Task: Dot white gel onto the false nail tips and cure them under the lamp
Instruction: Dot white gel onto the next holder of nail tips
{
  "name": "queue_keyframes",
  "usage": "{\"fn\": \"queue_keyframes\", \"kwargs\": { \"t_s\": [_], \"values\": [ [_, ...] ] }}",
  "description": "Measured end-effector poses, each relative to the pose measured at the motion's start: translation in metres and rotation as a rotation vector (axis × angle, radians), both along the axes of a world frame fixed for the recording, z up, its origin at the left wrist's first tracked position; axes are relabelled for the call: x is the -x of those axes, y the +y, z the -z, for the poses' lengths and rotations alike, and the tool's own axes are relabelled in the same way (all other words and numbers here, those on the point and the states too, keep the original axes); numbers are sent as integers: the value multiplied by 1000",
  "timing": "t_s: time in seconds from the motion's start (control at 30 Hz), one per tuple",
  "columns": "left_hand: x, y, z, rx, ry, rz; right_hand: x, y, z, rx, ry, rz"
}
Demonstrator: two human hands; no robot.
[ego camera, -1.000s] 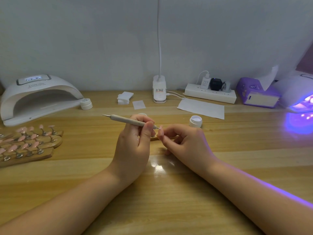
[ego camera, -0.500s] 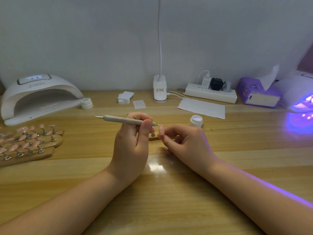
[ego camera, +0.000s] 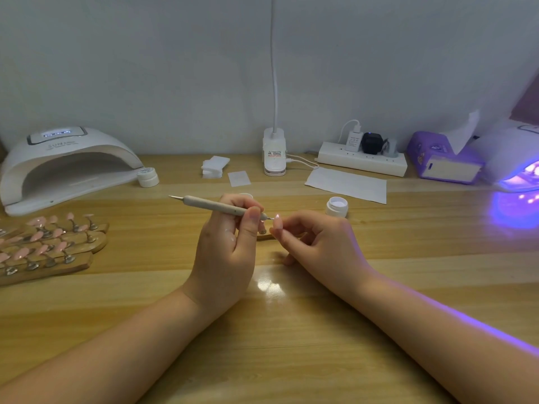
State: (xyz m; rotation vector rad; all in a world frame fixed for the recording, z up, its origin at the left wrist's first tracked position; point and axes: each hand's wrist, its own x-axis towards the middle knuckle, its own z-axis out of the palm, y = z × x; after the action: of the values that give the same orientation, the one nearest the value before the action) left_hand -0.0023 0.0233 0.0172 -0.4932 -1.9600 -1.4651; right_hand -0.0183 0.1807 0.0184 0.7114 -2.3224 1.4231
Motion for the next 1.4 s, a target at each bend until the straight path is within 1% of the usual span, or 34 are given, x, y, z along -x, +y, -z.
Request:
{"fn": "queue_keyframes", "kwargs": {
  "t_s": [0.7,1.07,1.27,1.4],
  "values": [
    [0,0,1,23,-55,8,2,1,3,-17,5,8],
    [0,1,1,28,-42,7,2,1,4,-12,-7,13],
    [-2,0,-1,-18,39,-23,0,1,0,-17,-14,-6],
    [-2,1,-2,-31,27,5,0,1,0,-14,-22,-6]
  ]
}}
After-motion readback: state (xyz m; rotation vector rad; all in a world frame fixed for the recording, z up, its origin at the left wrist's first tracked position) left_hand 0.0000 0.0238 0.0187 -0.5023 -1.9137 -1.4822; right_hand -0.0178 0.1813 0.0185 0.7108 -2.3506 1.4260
